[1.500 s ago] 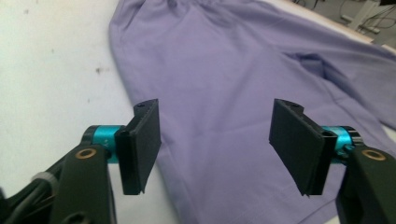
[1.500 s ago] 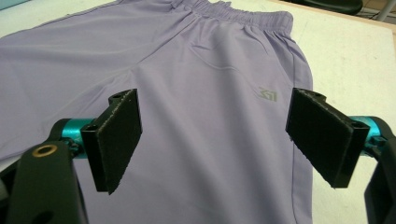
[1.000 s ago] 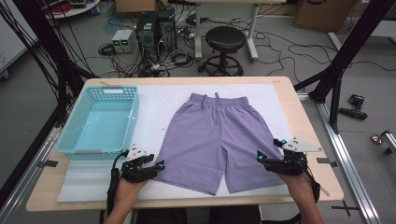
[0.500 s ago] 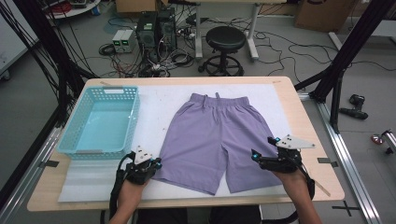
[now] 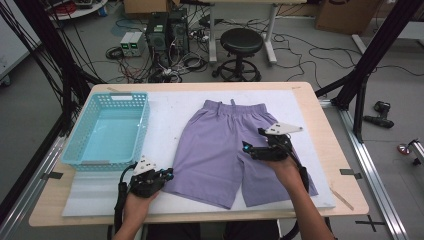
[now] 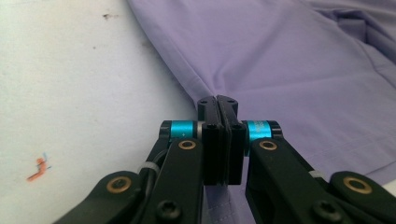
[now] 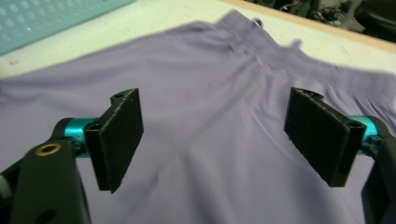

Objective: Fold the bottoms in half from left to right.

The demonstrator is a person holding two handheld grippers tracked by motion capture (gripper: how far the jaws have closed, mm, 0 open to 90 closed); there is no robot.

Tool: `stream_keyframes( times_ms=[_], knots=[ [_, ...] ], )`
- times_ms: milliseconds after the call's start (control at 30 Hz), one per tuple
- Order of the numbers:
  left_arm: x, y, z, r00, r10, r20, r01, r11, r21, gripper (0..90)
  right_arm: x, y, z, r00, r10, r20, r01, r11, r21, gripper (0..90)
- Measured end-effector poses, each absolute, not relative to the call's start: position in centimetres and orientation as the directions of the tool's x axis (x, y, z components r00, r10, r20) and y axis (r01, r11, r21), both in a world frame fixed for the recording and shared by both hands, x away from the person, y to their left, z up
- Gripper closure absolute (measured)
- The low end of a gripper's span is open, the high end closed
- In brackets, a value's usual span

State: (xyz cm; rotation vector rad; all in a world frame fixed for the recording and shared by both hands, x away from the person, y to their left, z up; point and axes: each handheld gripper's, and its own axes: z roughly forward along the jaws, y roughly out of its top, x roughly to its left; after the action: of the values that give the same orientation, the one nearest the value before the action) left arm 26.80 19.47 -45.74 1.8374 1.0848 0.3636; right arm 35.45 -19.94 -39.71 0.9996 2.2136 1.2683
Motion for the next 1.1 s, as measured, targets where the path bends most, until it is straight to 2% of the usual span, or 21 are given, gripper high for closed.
stream_keyframes(
  times_ms=[367, 500, 833, 1100],
  knots=[
    [26.7, 19.9, -45.2, 0.599, 0.767, -0.233, 0.472, -0.103, 0.875, 88.4, 39.4, -14.7, -39.0, -0.715, 0.698, 0.035, 0.382, 0.348, 0.856, 28.3],
    [26.6, 19.9, -45.1, 0.609, 0.760, -0.227, 0.464, -0.109, 0.879, 88.4, 40.5, -13.3, -38.9, -0.726, 0.687, 0.023, 0.373, 0.367, 0.852, 34.9],
    [26.5, 19.9, -45.2, 0.619, 0.750, -0.231, 0.470, -0.118, 0.875, 88.4, 43.3, -8.9, -39.9, -0.744, 0.668, 0.019, 0.406, 0.428, 0.807, 44.4],
    [26.5, 20.2, -45.3, 0.617, 0.748, -0.244, 0.475, -0.107, 0.873, 88.4, 44.9, -5.1, -41.3, -0.757, 0.653, 0.016, 0.419, 0.467, 0.779, 40.1]
  ],
)
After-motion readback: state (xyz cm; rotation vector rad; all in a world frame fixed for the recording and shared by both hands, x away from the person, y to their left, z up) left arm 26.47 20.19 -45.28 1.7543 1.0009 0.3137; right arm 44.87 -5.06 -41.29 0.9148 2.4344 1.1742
